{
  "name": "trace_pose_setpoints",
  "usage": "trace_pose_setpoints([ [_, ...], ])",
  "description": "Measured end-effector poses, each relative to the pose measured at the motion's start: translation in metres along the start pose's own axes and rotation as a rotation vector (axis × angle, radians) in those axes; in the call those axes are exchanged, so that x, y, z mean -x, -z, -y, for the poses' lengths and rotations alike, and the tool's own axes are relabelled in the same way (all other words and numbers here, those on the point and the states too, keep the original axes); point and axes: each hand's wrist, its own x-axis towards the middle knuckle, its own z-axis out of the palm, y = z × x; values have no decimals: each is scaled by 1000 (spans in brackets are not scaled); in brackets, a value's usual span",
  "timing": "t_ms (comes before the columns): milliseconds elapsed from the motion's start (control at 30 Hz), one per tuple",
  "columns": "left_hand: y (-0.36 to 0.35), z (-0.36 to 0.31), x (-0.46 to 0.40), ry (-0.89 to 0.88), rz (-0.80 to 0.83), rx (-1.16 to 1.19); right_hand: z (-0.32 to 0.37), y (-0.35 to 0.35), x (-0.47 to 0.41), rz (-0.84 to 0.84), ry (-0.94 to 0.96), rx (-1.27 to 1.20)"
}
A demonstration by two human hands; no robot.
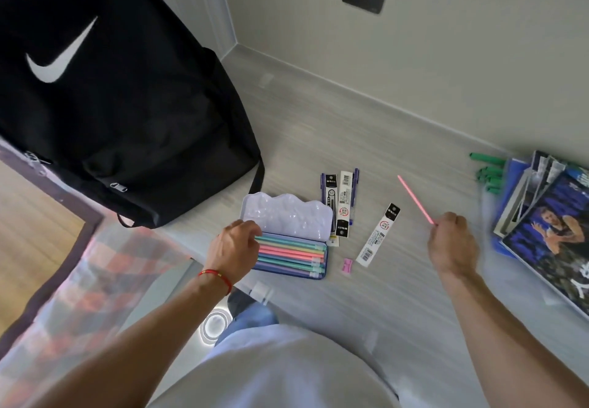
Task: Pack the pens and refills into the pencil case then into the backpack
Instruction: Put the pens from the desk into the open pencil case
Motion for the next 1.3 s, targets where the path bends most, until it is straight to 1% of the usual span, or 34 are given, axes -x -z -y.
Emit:
trace_pose_setpoints([
  [67,2,2,-4,32,20,155,18,7,20,-74,179,-79],
  [100,4,3,-7,52,34,229,32,10,32,-63,309,-121],
  [167,9,6,-17,114,53,369,67,14,58,28,556,-202],
  [200,13,8,-24,154,60,439,85,14,71,83,637,-233],
  [267,22,14,-38,218,101,575,117,9,93,149,708,-296],
  [300,27,18,-43,229,155,629,130,4,103,166,696,-353],
  [333,31,21,-48,221,236,674,141,0,113,193,649,-439],
  [400,35,26,-53,174,458,741,160,-9,129,303,456,-685],
  [467,34,25,-54,76,639,687,178,-14,139,421,226,-953],
  [500,33,24,-54,-16,686,607,187,-16,142,465,128,-1075],
  [567,26,20,-54,-238,686,418,200,-18,145,529,-31,-1277],
  [600,24,18,-53,-313,660,339,204,-19,146,535,-84,-1337],
  [667,22,20,-53,-374,606,223,205,-23,147,523,-153,-1379],
  [733,21,27,-54,-417,585,97,198,-28,149,481,-222,-1405],
  [833,18,39,-52,-490,541,-74,176,-34,146,339,-434,-1502],
  [867,17,42,-51,-517,521,-121,168,-35,144,307,-481,-1499],
  [900,15,45,-49,-530,501,-155,159,-36,144,302,-490,-1466],
  [933,14,48,-47,-533,485,-182,152,-37,143,320,-460,-1408],
  [1033,11,52,-39,-543,443,-220,138,-43,145,393,-247,-1116],
  [1100,12,52,-35,-533,411,-196,135,-45,144,378,-104,-955],
  [1233,18,51,-30,-510,401,-157,134,-45,140,303,122,-745],
  [1300,19,50,-28,-501,401,-174,132,-46,140,285,177,-708],
])
